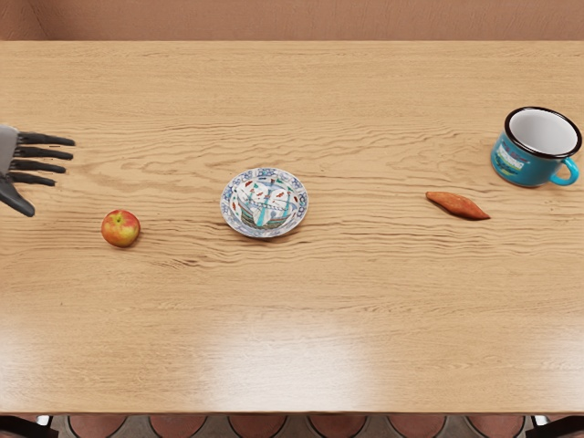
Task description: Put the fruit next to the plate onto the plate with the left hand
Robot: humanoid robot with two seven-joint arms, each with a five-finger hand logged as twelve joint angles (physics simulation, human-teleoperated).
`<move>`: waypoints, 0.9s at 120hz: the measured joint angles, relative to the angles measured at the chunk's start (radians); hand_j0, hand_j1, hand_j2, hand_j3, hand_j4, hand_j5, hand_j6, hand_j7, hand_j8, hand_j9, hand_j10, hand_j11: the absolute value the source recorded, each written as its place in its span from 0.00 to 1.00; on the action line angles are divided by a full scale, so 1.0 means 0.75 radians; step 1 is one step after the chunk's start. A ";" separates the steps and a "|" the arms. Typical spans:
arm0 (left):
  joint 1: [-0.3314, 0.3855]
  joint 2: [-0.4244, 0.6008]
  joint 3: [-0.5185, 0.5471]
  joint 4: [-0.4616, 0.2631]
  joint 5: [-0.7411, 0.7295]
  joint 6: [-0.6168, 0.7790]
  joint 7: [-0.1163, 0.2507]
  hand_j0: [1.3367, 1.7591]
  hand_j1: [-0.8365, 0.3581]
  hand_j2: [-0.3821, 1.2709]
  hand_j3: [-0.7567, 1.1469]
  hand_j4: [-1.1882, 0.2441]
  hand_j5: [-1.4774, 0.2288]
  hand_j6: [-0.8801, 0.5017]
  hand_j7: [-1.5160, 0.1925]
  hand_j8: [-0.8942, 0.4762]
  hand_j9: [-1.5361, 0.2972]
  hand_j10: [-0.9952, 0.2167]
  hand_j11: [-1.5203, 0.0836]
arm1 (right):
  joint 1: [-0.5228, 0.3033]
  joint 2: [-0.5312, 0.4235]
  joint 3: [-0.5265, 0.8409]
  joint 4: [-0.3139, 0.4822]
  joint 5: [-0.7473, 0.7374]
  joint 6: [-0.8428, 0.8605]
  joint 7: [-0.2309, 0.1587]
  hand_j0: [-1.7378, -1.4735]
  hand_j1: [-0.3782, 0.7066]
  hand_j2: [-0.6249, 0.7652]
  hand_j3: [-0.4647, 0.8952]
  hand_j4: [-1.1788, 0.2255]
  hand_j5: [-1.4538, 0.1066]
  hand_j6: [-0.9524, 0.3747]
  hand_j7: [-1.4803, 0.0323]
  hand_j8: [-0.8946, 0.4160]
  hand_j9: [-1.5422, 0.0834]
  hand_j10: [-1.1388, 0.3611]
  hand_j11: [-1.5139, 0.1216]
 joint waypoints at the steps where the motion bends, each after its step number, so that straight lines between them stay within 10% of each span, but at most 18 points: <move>1: -0.012 0.016 0.000 -0.028 0.015 0.000 0.004 0.76 0.96 0.23 0.40 0.81 0.84 0.62 0.86 0.63 0.82 0.80 0.92 | 0.000 0.000 0.000 0.000 0.000 0.000 0.000 0.30 0.05 0.45 0.34 0.83 0.92 0.70 0.96 0.67 0.94 0.75 0.91; 19: -0.142 -0.054 -0.004 -0.339 0.226 0.028 0.040 0.76 0.95 0.24 0.40 0.80 0.84 0.61 0.86 0.62 0.81 0.79 0.92 | 0.000 0.000 0.000 0.000 0.000 0.000 0.000 0.30 0.05 0.45 0.34 0.83 0.92 0.70 0.96 0.67 0.94 0.75 0.91; 44: 0.018 -0.190 0.005 -0.480 0.704 0.474 0.050 0.76 0.95 0.24 0.40 0.80 0.84 0.61 0.86 0.62 0.81 0.79 0.92 | 0.000 0.000 0.000 0.000 0.000 0.000 0.000 0.30 0.05 0.45 0.34 0.83 0.92 0.70 0.96 0.67 0.94 0.75 0.91; 67: 0.219 -0.359 0.011 -0.527 1.260 0.896 0.051 0.76 0.96 0.24 0.40 0.80 0.84 0.61 0.86 0.62 0.81 0.79 0.92 | 0.000 0.000 0.001 0.000 0.000 0.000 0.000 0.30 0.05 0.45 0.34 0.83 0.92 0.70 0.96 0.67 0.94 0.75 0.91; 108: 0.221 -0.452 0.238 -0.527 1.571 1.052 0.051 0.76 0.91 0.24 0.40 0.76 0.80 0.57 0.82 0.58 0.78 0.74 0.88 | 0.000 0.000 0.001 0.000 0.000 0.000 0.000 0.30 0.05 0.45 0.34 0.83 0.92 0.70 0.96 0.67 0.94 0.75 0.91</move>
